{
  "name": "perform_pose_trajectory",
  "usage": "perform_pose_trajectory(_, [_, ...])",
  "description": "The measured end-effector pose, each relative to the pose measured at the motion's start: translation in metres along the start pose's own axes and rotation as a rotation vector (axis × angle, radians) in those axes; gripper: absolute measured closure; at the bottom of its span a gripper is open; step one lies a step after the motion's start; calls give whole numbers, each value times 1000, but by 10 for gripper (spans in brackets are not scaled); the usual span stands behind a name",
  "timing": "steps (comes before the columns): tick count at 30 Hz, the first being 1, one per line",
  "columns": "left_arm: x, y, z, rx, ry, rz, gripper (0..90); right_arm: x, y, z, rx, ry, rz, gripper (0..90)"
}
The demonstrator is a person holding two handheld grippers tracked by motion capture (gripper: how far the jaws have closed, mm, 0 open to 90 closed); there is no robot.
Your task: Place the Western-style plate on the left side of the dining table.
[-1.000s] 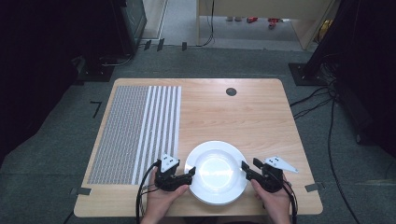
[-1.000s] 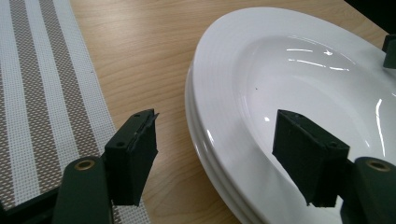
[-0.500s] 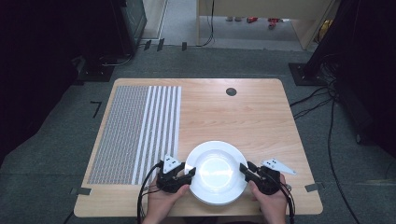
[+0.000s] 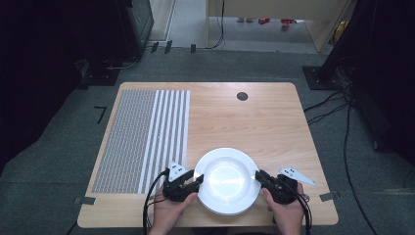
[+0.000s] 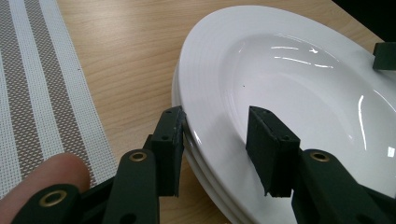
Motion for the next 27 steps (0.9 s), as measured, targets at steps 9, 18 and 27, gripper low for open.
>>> perform_pose_trajectory(9, [0,0,0,-2,5,-1,578,0,1,-4,-30,-81,2,808])
perform_pose_trajectory(18, [1,0,-2,-30,15,-8,587,1,1,-6,-52,-135,-18,823])
perform_pose_trajectory(27, [0,0,-2,-29,21,-7,587,-4,6,-7,-134,-222,-54,831])
Point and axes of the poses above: each handheld gripper's, and its own axes: y roughly backward along the jaws, x roughly out of its underside, z roughly to its left, the point moved 5 cm from there along -y, roughly forward along the jaws, and after that the axes turned 1 degree about -y, right-handed, at the moved point
